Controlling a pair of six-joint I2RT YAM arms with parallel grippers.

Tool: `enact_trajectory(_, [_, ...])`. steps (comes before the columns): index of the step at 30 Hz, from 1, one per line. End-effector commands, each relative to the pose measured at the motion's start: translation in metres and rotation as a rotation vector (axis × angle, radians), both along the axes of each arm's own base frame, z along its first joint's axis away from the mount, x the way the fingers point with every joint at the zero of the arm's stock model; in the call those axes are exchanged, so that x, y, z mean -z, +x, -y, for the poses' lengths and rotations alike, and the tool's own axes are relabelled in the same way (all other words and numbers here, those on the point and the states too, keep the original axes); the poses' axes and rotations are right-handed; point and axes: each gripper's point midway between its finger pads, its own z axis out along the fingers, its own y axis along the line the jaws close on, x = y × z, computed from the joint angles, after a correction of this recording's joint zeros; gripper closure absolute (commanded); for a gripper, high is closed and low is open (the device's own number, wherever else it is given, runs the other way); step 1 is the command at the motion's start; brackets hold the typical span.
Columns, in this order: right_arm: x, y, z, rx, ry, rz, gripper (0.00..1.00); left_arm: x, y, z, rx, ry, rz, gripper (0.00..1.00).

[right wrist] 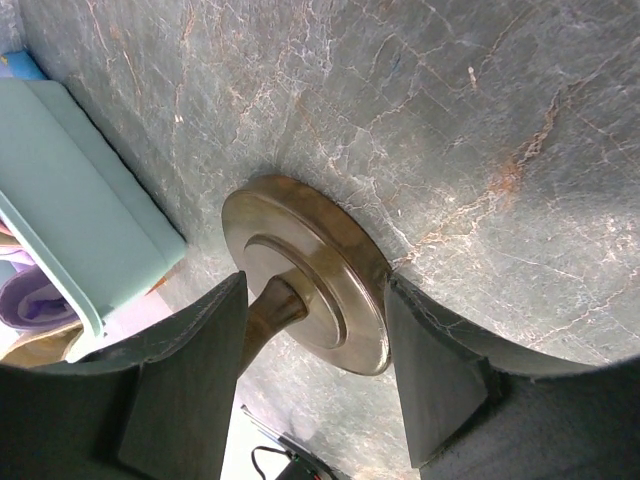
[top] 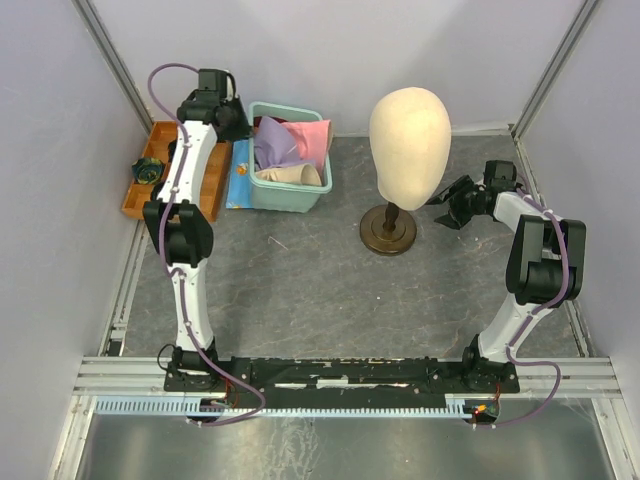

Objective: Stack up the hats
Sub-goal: Adjust the bin at the center of the board.

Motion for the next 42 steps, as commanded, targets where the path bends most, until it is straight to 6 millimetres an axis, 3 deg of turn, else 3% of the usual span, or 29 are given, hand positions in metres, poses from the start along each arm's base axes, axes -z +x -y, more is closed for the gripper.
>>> enact_trajectory(1, [-0.024,0.005,-0.002,-0.014,0.0,0.076,0.36,-0.066,0.006,-0.028,-0.005,0.005,0.188,0.97])
enact_trajectory(6, [-0.024,0.003,-0.003,-0.028,-0.006,0.073,0.36,-0.045,0.019,-0.05,0.002,0.008,0.17,0.97])
enact_trajectory(10, [-0.024,0.002,-0.002,-0.033,-0.011,0.069,0.36,-0.046,0.023,-0.055,-0.001,-0.045,0.171,0.97])
enact_trajectory(13, [-0.024,0.005,-0.001,-0.028,-0.009,0.071,0.36,-0.046,0.021,-0.038,0.041,-0.12,0.169,0.97])
enact_trajectory(18, [-0.025,0.009,-0.002,-0.026,-0.008,0.075,0.36,-0.056,0.012,0.015,0.143,-0.173,0.184,0.97])
enact_trajectory(26, [-0.021,0.006,-0.004,-0.034,-0.007,0.071,0.36,-0.036,0.005,0.074,0.201,-0.24,0.152,0.97])
enact_trajectory(36, [-0.018,0.002,-0.005,-0.048,-0.011,0.065,0.36,-0.031,0.018,0.1,0.158,-0.326,0.168,0.97])
enact_trajectory(42, [-0.021,0.001,-0.004,-0.057,-0.016,0.067,0.36,-0.012,0.031,0.086,0.076,-0.294,0.175,0.97])
